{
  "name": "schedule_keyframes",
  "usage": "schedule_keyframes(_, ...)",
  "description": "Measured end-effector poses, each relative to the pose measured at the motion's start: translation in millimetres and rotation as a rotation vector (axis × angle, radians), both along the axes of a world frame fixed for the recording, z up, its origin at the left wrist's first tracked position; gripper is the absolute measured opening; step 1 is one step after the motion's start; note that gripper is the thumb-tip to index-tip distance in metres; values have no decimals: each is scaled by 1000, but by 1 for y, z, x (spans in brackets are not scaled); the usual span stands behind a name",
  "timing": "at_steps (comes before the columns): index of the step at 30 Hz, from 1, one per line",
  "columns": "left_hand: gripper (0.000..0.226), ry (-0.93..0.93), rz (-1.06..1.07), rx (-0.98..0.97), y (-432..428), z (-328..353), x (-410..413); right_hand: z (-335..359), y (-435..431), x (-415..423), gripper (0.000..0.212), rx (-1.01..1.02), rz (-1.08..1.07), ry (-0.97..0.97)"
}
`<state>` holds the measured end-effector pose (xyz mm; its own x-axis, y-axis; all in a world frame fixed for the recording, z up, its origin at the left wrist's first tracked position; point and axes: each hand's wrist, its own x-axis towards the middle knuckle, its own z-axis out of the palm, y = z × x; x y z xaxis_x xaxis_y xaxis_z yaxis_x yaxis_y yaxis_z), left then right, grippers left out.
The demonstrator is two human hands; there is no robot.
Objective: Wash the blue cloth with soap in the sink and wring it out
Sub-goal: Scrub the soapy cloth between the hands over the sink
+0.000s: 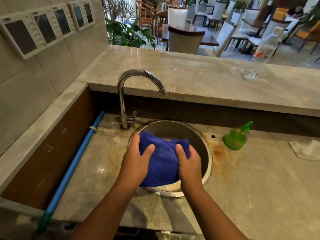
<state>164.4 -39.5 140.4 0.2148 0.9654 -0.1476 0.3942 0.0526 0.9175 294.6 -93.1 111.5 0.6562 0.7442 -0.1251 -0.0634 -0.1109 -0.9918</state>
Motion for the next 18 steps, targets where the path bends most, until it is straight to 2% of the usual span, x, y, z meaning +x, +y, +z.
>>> schedule_keyframes(2, 22, -13, 17, 19, -1, -3, 1, 9, -2, -1, 18, 33, -46, -91)
schedule_keyframes(4, 11, -126, 58, -67, -1, -5, 1, 18, -6, -5, 19, 106, -32, -262)
schedule_keyframes(8, 16, -643, 125, -558, -6, -7, 5, 21, -18, -29, 19, 323, 304, -898)
schedule_keyframes(10, 16, -704, 116, -727, -15, -8, 7, 13, -19, -41, 23, 335, 364, -1017)
schedule_keyframes(13, 34, -722, 108, -746, -22, -1, 12, 14, -2, -34, 29, 245, 264, -854)
schedule_keyframes(16, 23, -754, 101, -692, -21, 17, 19, 16, 15, -12, 26, 114, 193, -469)
schedule_keyframes(17, 23, -745, 99, -689, -21, 25, 19, 17, 14, -6, 25, 114, 157, -440)
schedule_keyframes(18, 24, -742, 106, -681, -17, 27, 19, 20, 8, -4, 24, 156, 135, -495)
